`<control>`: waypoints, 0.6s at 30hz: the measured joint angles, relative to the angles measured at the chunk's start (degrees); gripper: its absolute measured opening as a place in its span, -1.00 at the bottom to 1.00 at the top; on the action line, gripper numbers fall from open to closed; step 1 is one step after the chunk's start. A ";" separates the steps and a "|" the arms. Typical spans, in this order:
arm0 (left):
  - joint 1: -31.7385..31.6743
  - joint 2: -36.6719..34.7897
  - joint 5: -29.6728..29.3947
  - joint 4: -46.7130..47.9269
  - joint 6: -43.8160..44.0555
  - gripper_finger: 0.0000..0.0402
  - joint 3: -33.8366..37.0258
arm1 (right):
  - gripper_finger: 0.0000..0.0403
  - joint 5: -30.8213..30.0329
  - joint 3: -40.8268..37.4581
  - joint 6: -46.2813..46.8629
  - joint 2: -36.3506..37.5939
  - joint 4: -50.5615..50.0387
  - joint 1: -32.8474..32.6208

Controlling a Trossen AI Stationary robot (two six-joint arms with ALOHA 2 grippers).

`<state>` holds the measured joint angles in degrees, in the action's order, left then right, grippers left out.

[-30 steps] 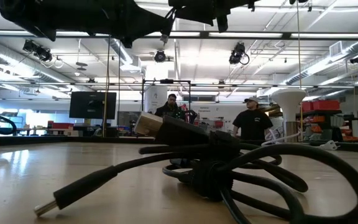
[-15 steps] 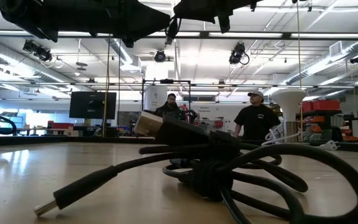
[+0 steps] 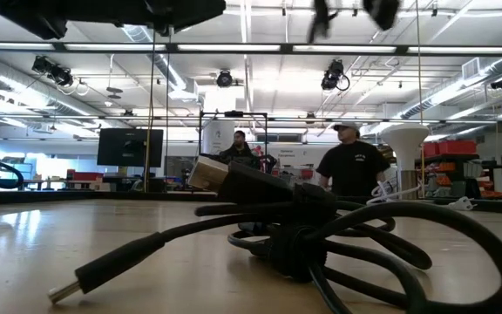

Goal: Pick & Place USB Port
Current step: Put the black charger cable into the green basket

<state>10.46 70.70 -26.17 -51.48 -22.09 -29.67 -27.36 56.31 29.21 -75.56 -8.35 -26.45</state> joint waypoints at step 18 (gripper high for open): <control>3.13 -2.26 -26.03 0.84 -11.77 -0.42 0.00 | -0.90 -14.92 0.00 50.88 -4.97 -11.53 -34.13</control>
<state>13.59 68.45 -52.20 -50.63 -33.86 -29.67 -42.28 56.31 80.09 -80.53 -19.88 -60.58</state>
